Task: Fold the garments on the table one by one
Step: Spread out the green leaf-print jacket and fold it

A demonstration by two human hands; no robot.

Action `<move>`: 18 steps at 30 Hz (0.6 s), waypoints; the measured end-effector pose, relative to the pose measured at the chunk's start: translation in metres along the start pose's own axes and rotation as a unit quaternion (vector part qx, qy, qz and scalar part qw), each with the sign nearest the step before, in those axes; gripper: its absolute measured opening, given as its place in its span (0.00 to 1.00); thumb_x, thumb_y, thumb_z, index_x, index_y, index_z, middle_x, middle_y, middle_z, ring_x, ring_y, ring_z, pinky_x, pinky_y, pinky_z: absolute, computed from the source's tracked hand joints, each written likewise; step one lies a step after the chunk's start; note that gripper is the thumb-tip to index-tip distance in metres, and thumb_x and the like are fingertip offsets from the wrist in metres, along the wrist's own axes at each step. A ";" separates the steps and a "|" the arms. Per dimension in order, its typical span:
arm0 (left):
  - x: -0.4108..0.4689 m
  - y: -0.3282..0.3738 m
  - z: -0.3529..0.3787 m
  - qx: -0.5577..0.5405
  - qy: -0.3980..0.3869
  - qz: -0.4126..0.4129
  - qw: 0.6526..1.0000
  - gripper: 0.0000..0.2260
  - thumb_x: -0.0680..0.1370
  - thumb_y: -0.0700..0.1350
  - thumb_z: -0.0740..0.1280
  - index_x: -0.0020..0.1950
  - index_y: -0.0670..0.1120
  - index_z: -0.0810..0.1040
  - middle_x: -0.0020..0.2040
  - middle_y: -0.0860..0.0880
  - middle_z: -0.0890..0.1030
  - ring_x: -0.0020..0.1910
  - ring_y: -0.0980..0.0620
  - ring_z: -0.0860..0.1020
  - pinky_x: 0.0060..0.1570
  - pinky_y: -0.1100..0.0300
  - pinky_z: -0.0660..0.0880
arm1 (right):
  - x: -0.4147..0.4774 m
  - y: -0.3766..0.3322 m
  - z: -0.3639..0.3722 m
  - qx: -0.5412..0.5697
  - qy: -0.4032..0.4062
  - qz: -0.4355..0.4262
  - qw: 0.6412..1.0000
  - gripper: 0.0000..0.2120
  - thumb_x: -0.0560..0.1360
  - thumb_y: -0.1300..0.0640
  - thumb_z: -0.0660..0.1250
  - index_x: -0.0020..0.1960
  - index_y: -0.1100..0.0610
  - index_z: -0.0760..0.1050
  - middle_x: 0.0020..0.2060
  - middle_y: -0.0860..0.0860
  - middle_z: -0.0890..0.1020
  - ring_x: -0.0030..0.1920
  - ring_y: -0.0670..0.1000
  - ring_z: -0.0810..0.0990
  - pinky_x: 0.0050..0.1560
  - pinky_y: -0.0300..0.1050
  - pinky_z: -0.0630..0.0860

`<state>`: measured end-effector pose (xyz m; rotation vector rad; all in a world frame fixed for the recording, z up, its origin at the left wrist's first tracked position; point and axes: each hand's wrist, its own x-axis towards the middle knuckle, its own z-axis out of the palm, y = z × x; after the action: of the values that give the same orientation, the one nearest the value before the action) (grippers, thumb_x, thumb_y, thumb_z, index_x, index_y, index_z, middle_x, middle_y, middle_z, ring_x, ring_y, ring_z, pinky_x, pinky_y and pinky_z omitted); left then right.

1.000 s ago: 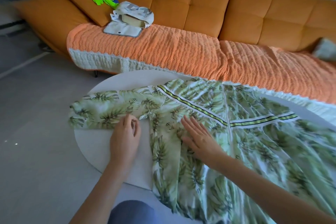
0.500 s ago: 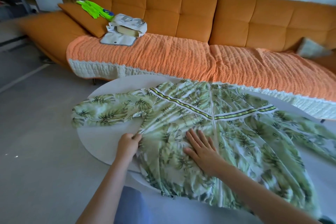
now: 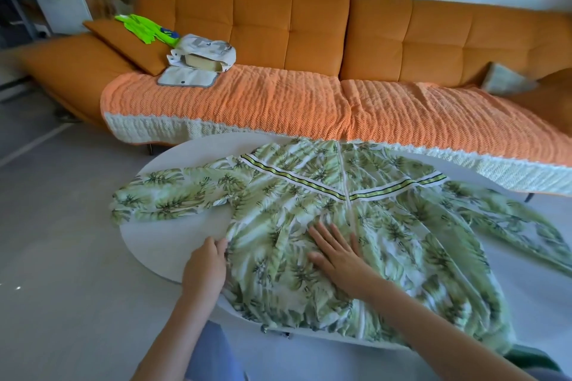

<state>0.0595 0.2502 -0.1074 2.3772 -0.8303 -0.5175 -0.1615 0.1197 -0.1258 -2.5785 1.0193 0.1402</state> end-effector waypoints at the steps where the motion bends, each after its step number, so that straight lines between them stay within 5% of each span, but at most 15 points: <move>1: -0.006 0.002 -0.002 0.000 -0.019 0.000 1.000 0.17 0.81 0.55 0.56 0.47 0.41 0.71 0.35 0.48 0.73 0.31 0.54 0.70 0.31 0.57 0.65 | -0.002 0.000 -0.003 0.042 0.013 0.009 0.999 0.37 0.66 0.28 0.30 0.73 0.39 0.33 0.72 0.40 0.32 0.73 0.48 0.29 0.71 0.56 0.29; 3: -0.015 0.006 -0.006 -0.016 -0.079 0.008 0.997 0.18 0.76 0.58 0.64 0.49 0.44 0.69 0.38 0.49 0.75 0.31 0.57 0.73 0.27 0.63 0.68 | -0.010 0.002 -0.005 0.062 0.040 0.020 0.997 0.38 0.64 0.25 0.28 0.72 0.37 0.32 0.72 0.38 0.31 0.72 0.47 0.28 0.71 0.57 0.29; 5: -0.019 0.007 -0.006 -0.045 -0.116 0.006 0.992 0.16 0.74 0.50 0.71 0.53 0.46 0.67 0.44 0.47 0.77 0.33 0.53 0.78 0.26 0.63 0.73 | -0.024 0.006 -0.004 0.023 0.026 0.023 0.999 0.37 0.65 0.26 0.27 0.71 0.37 0.30 0.71 0.39 0.30 0.71 0.50 0.26 0.70 0.60 0.29; 9: -0.019 0.012 -0.001 0.112 -0.016 0.061 0.992 0.15 0.78 0.42 0.64 0.63 0.44 0.65 0.59 0.45 0.74 0.52 0.47 0.76 0.43 0.58 0.71 | -0.039 0.014 0.003 -0.059 -0.027 0.011 0.998 0.40 0.62 0.26 0.21 0.71 0.41 0.27 0.71 0.42 0.29 0.71 0.55 0.27 0.69 0.64 0.30; 12: -0.017 0.031 0.003 0.228 0.052 0.101 0.967 0.17 0.80 0.46 0.61 0.68 0.46 0.64 0.63 0.45 0.69 0.60 0.46 0.70 0.53 0.58 0.70 | -0.032 0.015 -0.009 0.008 -0.014 0.033 0.999 0.25 0.78 0.36 0.37 0.72 0.38 0.33 0.72 0.41 0.32 0.72 0.50 0.29 0.71 0.58 0.30; 15: -0.009 0.058 0.015 0.204 0.086 0.175 0.959 0.20 0.80 0.45 0.59 0.72 0.47 0.62 0.70 0.44 0.65 0.68 0.45 0.64 0.63 0.56 0.66 | -0.021 0.023 -0.026 0.091 0.018 0.054 0.994 0.29 0.77 0.36 0.41 0.76 0.43 0.41 0.75 0.41 0.39 0.74 0.47 0.34 0.73 0.52 0.34; 18: 0.000 0.091 0.039 0.155 0.014 0.252 0.955 0.19 0.82 0.46 0.56 0.73 0.50 0.63 0.75 0.47 0.60 0.75 0.47 0.56 0.73 0.52 0.55 | -0.009 0.040 -0.040 0.107 0.031 0.080 0.991 0.30 0.77 0.37 0.42 0.76 0.46 0.47 0.76 0.43 0.45 0.76 0.48 0.40 0.74 0.53 0.40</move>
<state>-0.0003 0.1765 -0.0808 2.2996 -1.5389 -0.1502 -0.1966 0.0839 -0.0980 -2.3213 1.1944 -0.0084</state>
